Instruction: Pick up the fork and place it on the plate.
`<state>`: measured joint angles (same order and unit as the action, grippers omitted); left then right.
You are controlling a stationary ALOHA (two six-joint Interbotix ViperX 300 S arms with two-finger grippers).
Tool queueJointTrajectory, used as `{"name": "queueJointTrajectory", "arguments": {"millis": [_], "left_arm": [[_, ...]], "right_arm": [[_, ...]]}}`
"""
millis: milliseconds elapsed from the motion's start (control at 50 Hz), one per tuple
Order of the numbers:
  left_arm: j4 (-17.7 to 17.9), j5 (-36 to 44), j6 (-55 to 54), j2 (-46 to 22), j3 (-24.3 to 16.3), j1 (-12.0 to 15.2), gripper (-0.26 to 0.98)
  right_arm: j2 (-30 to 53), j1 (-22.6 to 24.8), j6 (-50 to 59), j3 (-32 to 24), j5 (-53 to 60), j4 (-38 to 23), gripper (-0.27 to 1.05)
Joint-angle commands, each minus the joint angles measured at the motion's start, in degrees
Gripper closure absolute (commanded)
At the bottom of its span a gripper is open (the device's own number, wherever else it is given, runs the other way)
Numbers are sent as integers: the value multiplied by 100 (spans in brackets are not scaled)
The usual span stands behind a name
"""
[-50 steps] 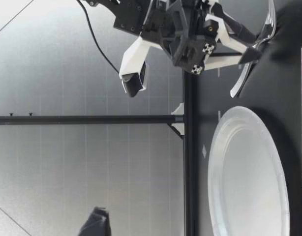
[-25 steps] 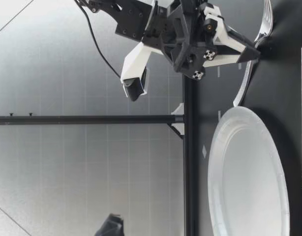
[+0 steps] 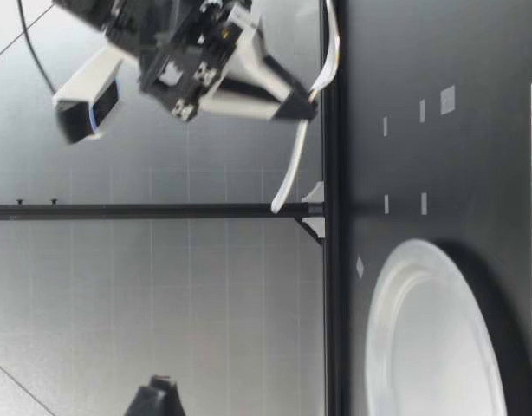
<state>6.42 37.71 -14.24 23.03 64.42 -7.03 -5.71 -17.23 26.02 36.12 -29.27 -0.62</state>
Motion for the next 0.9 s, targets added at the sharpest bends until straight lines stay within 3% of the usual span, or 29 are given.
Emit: {"name": "queueJointTrajectory", "arguments": {"millis": [0, 240, 340, 460, 520, 720, 880], "left_arm": [[0, 70, -272, 105, -35, -9, 39], [105, 97, -1046, 18, -185, -9, 39], [501, 114, -2021, -79, -299, -9, 39], [571, 132, -3331, -114, -334, -9, 36], [563, 141, -3902, -114, -316, -9, 29], [475, 185, -4931, 62, -519, -9, -15], [483, 185, -5159, -62, -1072, -9, -8]], "right_arm": [[-26, -237, 62, 264, -176, -35, 76], [-281, 132, -905, 264, 826, -659, 76], [-615, 343, -1626, 255, 1204, -1055, 76], [-1195, 703, -2628, 229, 1397, -1811, 76], [-1564, 870, -3094, 237, 1406, -2206, 76], [-2399, 1406, -3885, 439, 1688, -3146, 76], [-2118, 1573, -3973, 519, 1978, -4157, 76]]}}
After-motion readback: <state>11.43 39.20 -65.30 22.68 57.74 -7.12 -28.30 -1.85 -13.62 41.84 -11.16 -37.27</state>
